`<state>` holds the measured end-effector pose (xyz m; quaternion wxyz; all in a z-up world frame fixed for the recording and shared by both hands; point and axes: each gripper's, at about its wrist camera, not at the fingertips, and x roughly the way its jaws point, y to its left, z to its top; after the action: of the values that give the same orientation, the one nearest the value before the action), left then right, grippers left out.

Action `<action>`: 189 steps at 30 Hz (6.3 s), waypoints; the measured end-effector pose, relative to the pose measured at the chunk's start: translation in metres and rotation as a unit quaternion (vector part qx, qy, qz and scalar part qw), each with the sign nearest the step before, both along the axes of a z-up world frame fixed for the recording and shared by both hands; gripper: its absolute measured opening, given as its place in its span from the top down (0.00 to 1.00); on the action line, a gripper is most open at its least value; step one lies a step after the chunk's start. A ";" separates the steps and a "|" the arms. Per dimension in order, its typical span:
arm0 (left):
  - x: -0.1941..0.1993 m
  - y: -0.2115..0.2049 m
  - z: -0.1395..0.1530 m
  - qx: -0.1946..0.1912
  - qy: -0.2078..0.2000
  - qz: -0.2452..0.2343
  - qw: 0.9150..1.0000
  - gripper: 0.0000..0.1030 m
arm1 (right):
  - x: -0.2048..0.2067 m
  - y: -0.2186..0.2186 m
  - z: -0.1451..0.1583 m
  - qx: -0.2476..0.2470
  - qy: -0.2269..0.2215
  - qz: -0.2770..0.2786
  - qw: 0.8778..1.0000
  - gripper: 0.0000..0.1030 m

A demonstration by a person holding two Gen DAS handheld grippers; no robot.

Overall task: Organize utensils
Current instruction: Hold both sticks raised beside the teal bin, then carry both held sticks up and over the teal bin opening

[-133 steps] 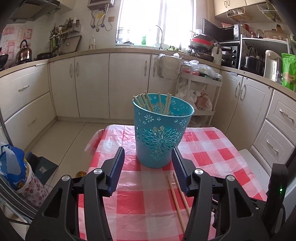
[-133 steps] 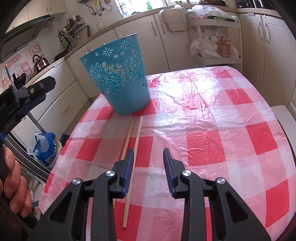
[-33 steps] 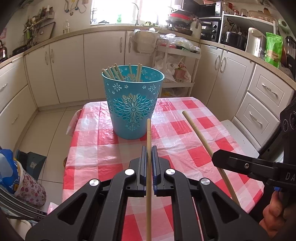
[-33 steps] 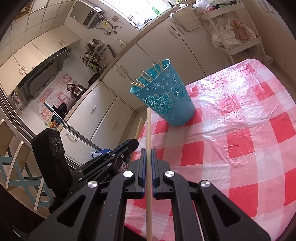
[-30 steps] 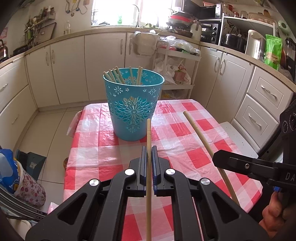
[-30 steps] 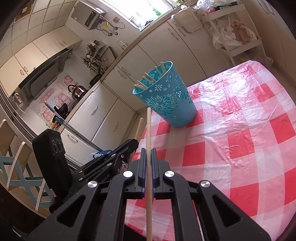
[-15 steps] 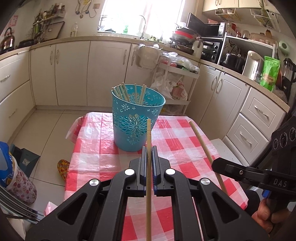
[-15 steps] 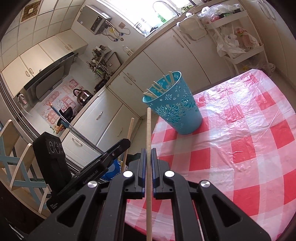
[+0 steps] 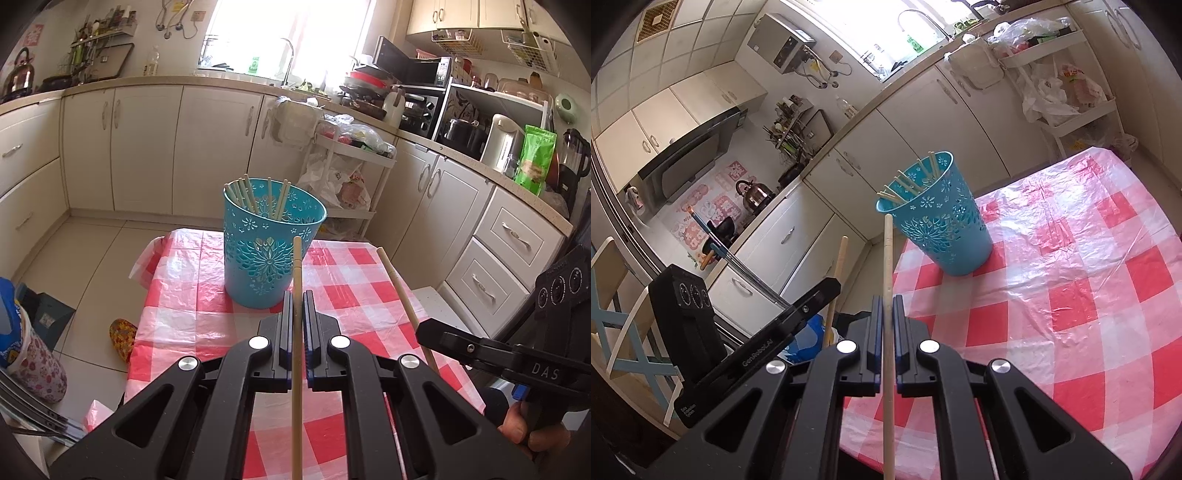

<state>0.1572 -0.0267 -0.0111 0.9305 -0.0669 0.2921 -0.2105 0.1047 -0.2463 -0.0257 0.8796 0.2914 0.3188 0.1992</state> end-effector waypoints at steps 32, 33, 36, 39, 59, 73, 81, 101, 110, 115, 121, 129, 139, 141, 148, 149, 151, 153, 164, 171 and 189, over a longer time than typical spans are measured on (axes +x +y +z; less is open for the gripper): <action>-0.019 0.006 0.024 -0.020 -0.037 0.006 0.999 0.95 | -0.016 0.007 0.030 -0.040 -0.063 -0.037 0.997 0.94; -0.018 0.006 0.024 -0.019 -0.037 0.006 0.999 0.95 | -0.016 0.007 0.030 -0.040 -0.062 -0.038 0.997 0.94; -0.016 0.006 0.021 -0.019 -0.035 0.006 0.999 0.95 | -0.015 0.007 0.029 -0.040 -0.061 -0.039 0.997 0.94; -0.015 0.005 0.020 -0.018 -0.035 0.006 0.999 0.95 | -0.015 0.007 0.028 -0.039 -0.060 -0.042 0.997 0.94; -0.025 0.003 0.027 -0.024 -0.048 0.007 0.999 0.95 | -0.029 0.007 0.050 -0.050 -0.095 -0.056 0.993 0.94; -0.029 0.005 0.031 -0.026 -0.051 0.010 0.998 0.95 | -0.031 0.011 0.053 -0.055 -0.100 -0.054 0.992 0.94; -0.027 0.005 0.032 -0.027 -0.053 0.014 0.998 0.95 | -0.029 0.016 0.058 -0.063 -0.111 -0.053 0.990 0.94; -0.010 -0.002 0.034 -0.027 -0.057 0.017 0.998 0.95 | -0.007 0.023 0.061 -0.057 -0.123 -0.053 0.989 0.94; 0.007 -0.008 0.033 -0.031 -0.058 0.020 0.998 0.95 | 0.002 0.021 0.063 -0.058 -0.131 -0.060 0.988 0.94; 0.016 -0.008 0.031 -0.031 -0.058 0.019 0.998 0.95 | 0.009 0.020 0.062 -0.060 -0.131 -0.064 0.988 0.94; 0.026 -0.012 0.029 -0.033 -0.057 0.018 0.998 0.95 | 0.020 0.017 0.060 -0.062 -0.134 -0.069 0.987 0.94; 0.037 -0.016 0.027 -0.035 -0.059 0.018 0.997 0.95 | 0.035 0.015 0.062 -0.063 -0.147 -0.076 0.984 0.94; 0.061 -0.021 0.031 -0.036 -0.064 0.020 0.997 0.95 | 0.052 0.016 0.061 -0.061 -0.159 -0.081 0.982 0.94; 0.064 -0.021 0.031 -0.037 -0.063 0.021 0.997 0.95 | 0.055 0.016 0.062 -0.061 -0.163 -0.083 0.981 0.94; 0.082 -0.024 0.034 -0.038 -0.067 0.024 0.997 0.95 | 0.069 0.016 0.063 -0.060 -0.172 -0.083 0.980 0.94; 0.084 -0.025 0.035 -0.039 -0.068 0.025 0.997 0.95 | 0.071 0.016 0.063 -0.060 -0.173 -0.083 0.980 0.94; 0.090 -0.024 0.036 -0.040 -0.070 0.027 0.996 0.95 | 0.076 0.016 0.064 -0.060 -0.175 -0.083 0.979 0.94; 0.096 -0.022 0.036 -0.042 -0.070 0.031 0.996 0.95 | 0.080 0.016 0.065 -0.060 -0.180 -0.084 0.978 0.94; 0.129 -0.021 0.032 -0.050 -0.072 0.046 0.995 0.95 | 0.117 0.020 0.069 -0.066 -0.200 -0.090 0.973 0.94; 0.145 -0.025 0.036 -0.056 -0.081 0.049 0.994 0.95 | 0.135 0.018 0.073 -0.064 -0.213 -0.100 0.970 0.94; 0.171 -0.034 0.044 -0.070 -0.103 0.054 0.991 0.95 | 0.172 0.019 0.070 -0.070 -0.221 -0.101 0.967 0.94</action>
<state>0.3280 -0.0604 0.0330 0.9588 -0.1255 0.1750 -0.1852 0.2770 -0.2270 0.0446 0.9621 0.2083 0.0984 0.1456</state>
